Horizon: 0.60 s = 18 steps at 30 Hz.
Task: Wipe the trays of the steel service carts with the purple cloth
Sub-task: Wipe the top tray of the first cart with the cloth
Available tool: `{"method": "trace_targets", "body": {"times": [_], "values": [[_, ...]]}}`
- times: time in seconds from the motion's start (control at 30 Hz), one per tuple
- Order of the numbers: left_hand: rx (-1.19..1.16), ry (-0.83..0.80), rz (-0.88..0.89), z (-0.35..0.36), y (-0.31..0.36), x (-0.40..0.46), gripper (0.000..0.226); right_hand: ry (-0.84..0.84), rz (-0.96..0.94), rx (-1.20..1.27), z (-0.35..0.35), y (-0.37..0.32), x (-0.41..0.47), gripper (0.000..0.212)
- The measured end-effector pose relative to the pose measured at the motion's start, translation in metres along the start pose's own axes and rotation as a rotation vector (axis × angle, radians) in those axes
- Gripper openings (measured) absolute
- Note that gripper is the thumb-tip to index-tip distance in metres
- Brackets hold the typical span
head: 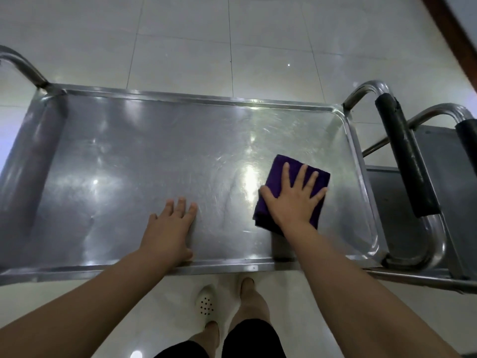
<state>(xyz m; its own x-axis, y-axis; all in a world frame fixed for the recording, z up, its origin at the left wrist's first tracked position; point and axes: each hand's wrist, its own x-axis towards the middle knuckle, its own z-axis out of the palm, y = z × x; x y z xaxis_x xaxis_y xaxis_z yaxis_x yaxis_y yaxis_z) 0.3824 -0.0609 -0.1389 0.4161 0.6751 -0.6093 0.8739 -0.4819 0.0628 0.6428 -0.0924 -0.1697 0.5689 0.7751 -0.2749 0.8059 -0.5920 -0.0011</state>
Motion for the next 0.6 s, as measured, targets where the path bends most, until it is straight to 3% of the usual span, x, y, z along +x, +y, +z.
{"method": "trace_targets", "body": {"times": [0.27, 0.43, 0.5, 0.6], "values": [[0.011, -0.005, -0.026, -0.002, 0.002, 0.001, 0.108, -0.003, -0.483, -0.081, 0.013, -0.106, -0.018, 0.073], [0.023, -0.046, -0.019, -0.009, 0.002, -0.001, 0.107, -0.007, -0.692, -0.104, 0.008, -0.098, -0.004, 0.064], [0.029, -0.078, -0.016, -0.016, 0.003, -0.001, 0.102, -0.008, -0.704, -0.104, 0.002, -0.076, 0.011, 0.064], [0.097, -0.1, -0.032, -0.028, 0.009, 0.001, 0.09, -0.001, -0.563, -0.072, -0.011, -0.03, 0.036, 0.067]]}}
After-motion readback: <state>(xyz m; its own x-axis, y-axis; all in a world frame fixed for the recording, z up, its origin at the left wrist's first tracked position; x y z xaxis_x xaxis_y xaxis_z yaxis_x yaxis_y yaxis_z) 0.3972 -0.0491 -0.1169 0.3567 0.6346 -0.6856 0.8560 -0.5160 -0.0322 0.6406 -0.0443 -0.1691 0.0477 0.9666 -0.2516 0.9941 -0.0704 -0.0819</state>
